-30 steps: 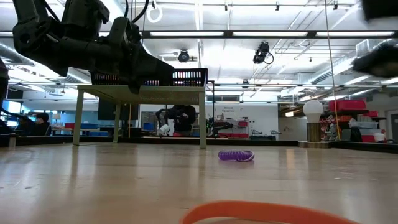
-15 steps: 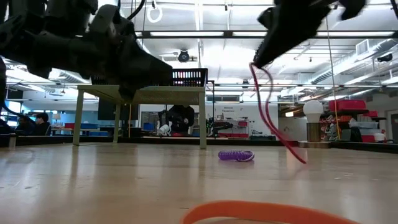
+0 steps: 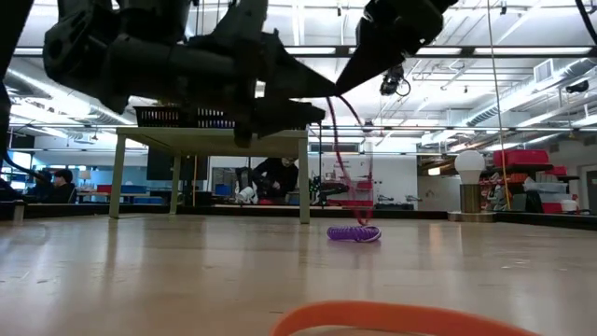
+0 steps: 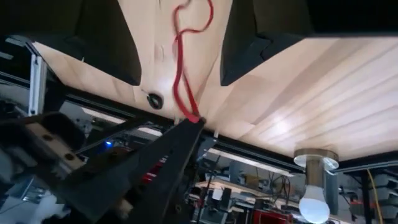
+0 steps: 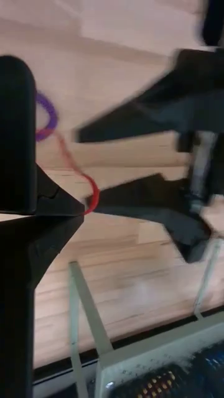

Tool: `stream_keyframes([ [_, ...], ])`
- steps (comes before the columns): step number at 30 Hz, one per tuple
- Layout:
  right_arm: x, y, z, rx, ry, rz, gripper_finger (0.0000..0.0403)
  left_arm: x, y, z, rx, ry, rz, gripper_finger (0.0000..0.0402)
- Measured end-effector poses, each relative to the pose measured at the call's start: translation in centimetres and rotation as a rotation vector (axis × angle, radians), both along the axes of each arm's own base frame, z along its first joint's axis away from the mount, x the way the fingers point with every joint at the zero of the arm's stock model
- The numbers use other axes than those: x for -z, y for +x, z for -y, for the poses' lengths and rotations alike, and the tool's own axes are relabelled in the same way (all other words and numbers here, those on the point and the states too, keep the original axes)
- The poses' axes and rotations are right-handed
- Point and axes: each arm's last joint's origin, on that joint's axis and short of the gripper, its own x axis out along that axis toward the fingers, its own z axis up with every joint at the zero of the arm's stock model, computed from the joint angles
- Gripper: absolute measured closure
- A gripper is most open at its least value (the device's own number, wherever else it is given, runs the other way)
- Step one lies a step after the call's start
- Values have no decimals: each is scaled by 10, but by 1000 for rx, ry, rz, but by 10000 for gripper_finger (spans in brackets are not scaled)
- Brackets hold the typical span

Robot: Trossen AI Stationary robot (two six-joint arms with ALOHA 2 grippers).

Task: Pick & Place Office Desk Supplies
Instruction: Put the red rubber band into the right black bin on the shelf

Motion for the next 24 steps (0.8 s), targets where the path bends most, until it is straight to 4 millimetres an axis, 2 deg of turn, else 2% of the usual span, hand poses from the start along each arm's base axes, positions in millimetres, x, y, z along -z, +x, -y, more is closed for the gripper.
stream_keyframes([
  [4, -3, 3, -2, 4, 22, 49, 403, -4, 5, 0, -42, 39, -7, 182],
  [8, -6, 6, -3, 5, 44, 90, 403, -8, 9, 0, -48, 78, -1, 217],
  [14, -8, 7, -3, 38, 39, 129, 402, -8, 8, 2, -45, 113, -14, 314],
  [18, -8, 7, -1, 74, 9, 141, 381, -10, 3, 0, -69, 124, -20, 387],
  [24, -14, 2, 2, 148, -42, 162, 329, -25, -9, -6, -119, 142, -31, 395],
])
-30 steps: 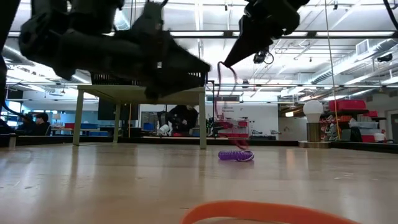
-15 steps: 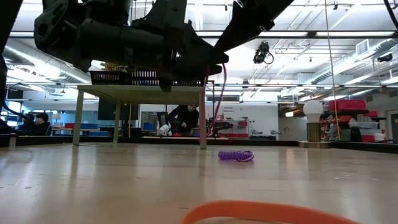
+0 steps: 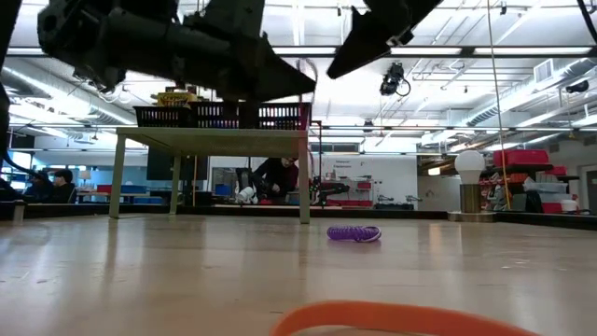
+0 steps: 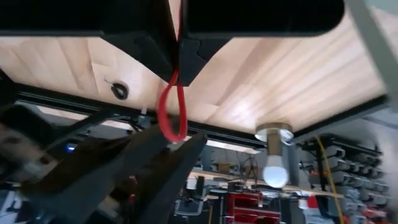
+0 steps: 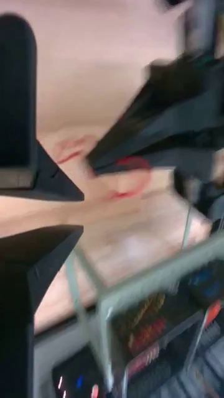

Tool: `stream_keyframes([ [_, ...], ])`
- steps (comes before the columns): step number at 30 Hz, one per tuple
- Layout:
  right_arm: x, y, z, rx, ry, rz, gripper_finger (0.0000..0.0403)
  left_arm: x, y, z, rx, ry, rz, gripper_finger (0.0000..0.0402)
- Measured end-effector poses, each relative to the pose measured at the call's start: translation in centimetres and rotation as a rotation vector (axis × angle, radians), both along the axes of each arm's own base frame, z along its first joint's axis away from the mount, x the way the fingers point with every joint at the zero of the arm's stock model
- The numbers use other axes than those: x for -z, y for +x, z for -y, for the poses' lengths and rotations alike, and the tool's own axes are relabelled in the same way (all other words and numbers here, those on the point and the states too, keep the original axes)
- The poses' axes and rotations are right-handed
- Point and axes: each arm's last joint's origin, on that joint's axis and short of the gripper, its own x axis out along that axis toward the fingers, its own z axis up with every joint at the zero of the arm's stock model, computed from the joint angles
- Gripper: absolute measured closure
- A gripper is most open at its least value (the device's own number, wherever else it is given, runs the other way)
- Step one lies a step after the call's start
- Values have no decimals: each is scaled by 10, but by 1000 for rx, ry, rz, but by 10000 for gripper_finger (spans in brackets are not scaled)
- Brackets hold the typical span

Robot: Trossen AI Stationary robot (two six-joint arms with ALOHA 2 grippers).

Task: Pick & Place Office Desk Supplies
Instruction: Put the red rubber band into the right black bin on the shelf

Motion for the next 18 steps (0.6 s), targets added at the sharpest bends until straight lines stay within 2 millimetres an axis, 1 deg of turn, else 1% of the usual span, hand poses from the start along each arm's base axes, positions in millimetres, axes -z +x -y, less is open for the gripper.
stream_keyframes([
  [3, -6, -8, 0, 27, -31, -5, 304, -14, -6, -3, -37, 11, -28, 395],
  [6, -8, -17, 2, 74, -36, -36, 291, -30, -14, -7, -62, 17, -42, 396],
  [8, -1, -22, 4, 121, -44, -41, 293, -44, -20, -9, -88, 9, -14, 396],
  [11, 21, -27, 7, 124, -35, -51, 313, -66, -30, -17, -125, 1, 30, 396],
  [13, 33, -28, 8, 71, 1, -53, 335, -81, -37, -28, -148, -8, 60, 396],
  [15, 40, -27, 10, 4, 39, -69, 360, -95, -42, -43, -177, -9, 85, 396],
  [18, 40, -23, 15, -34, 75, -39, 393, -113, -48, -68, -229, 19, 76, 396],
])
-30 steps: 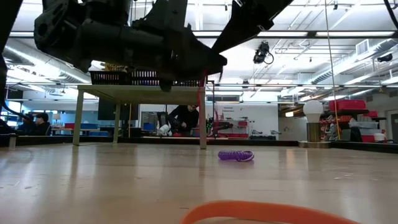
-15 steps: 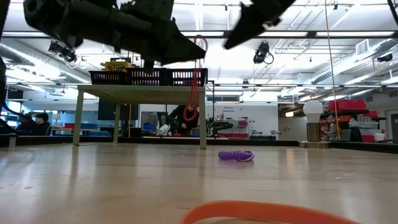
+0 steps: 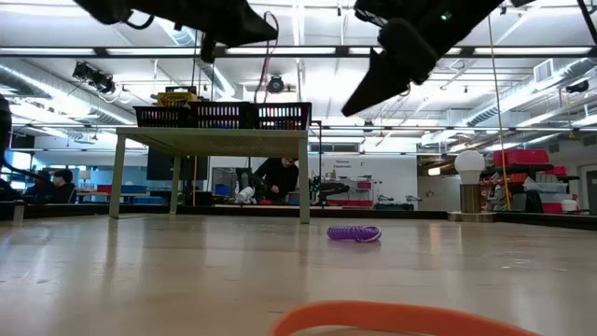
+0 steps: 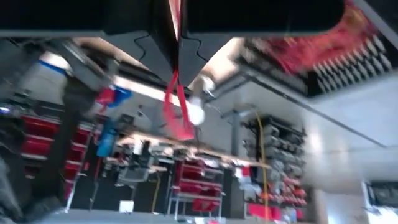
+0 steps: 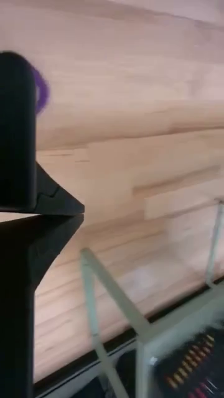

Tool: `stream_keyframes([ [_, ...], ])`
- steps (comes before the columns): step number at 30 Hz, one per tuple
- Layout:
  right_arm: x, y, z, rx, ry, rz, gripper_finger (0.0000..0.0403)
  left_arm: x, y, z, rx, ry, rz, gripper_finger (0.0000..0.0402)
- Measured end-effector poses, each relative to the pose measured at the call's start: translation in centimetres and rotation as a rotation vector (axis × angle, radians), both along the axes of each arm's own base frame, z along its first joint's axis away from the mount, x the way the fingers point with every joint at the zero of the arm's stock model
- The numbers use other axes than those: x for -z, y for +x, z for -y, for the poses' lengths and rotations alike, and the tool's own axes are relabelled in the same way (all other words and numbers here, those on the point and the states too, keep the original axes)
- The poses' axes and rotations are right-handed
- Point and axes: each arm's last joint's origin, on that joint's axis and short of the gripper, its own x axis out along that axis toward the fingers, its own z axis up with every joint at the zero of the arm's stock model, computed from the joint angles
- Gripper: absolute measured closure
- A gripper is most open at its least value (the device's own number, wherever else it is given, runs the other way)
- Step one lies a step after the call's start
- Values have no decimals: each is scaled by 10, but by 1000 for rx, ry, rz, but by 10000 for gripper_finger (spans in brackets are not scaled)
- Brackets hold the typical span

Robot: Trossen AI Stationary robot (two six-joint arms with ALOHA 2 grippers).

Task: Pick & Place Office Desk Supplies
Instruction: Put the red rubber band into the right black bin on the shelf

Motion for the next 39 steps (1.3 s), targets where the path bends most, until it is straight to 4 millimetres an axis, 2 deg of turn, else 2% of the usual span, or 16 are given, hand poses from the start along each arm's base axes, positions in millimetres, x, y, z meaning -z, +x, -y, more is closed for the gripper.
stream_keyframes([
  [6, -4, 2, 3, -14, 5, 28, 383, -48, 2, -45, -33, 62, -6, 396],
  [10, -4, 2, 3, -22, -3, 28, 385, -68, 6, -78, -86, 87, -76, 396],
  [14, -4, 3, 3, -25, -7, 27, 397, -66, 8, -109, -140, 54, -114, 396],
  [19, -4, 2, 3, -25, -7, 25, 397, -39, 15, -136, -119, -63, -203, 394],
  [22, -4, 3, 3, -28, -10, 27, 391, -24, 19, -143, -133, -117, -262, 379],
  [26, -4, 3, 3, -32, -6, 25, 389, -20, 20, -143, -120, -138, -315, 335],
  [35, -4, 3, 3, -43, 2, 26, 394, -57, 17, -142, -107, -157, -497, 218],
  [39, -5, 3, 3, -42, 3, 29, 392, -76, 14, -141, -93, -158, -531, 197],
])
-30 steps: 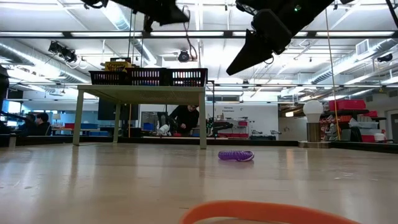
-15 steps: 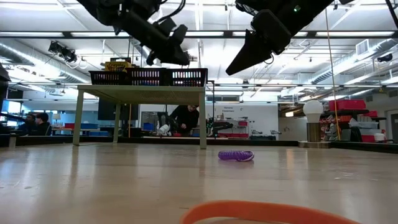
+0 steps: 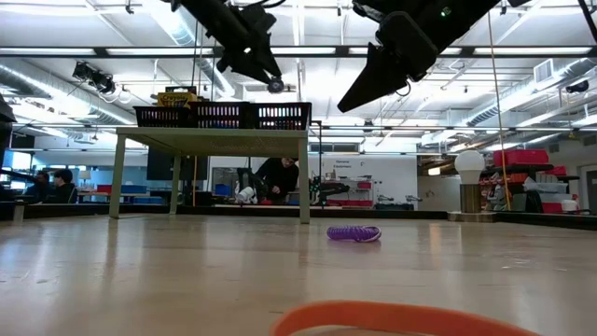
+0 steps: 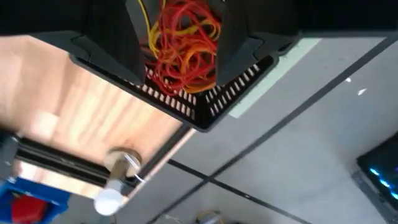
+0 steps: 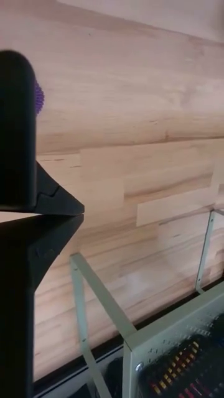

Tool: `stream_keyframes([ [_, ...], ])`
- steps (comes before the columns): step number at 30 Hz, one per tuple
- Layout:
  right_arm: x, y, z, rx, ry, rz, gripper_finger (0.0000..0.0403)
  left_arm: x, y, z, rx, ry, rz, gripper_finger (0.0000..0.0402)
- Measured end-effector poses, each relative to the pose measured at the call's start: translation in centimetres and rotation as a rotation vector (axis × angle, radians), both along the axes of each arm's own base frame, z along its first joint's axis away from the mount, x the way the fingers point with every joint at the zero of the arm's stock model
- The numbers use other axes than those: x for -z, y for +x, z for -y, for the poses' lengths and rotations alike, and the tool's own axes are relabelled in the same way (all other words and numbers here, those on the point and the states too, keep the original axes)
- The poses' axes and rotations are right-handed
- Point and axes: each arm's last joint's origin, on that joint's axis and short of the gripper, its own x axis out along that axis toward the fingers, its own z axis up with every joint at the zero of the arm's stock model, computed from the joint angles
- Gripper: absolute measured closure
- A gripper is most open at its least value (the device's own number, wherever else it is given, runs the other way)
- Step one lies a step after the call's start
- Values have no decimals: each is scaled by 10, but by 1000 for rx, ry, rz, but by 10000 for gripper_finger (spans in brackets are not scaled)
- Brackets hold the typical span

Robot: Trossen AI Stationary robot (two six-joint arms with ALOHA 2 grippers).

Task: Pick & Place Office Desk Supplies
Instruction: Put the red rubber band into the right black bin on the shelf, then put the purple spring keychain into the middle black bin on the shelf

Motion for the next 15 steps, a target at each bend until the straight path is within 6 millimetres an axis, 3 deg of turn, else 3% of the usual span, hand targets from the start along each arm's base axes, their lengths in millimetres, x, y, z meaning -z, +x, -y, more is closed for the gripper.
stream_keyframes([
  [9, -1, 1, 0, -2, 15, 15, 394, -13, -2, 2, 112, 2, -66, 208],
  [12, -1, 1, 0, 8, 29, 21, 394, -20, -3, 17, 217, 62, -137, 221],
  [15, -3, 1, -2, 11, 39, 44, 394, -11, 0, 44, 425, 98, -159, 259],
])
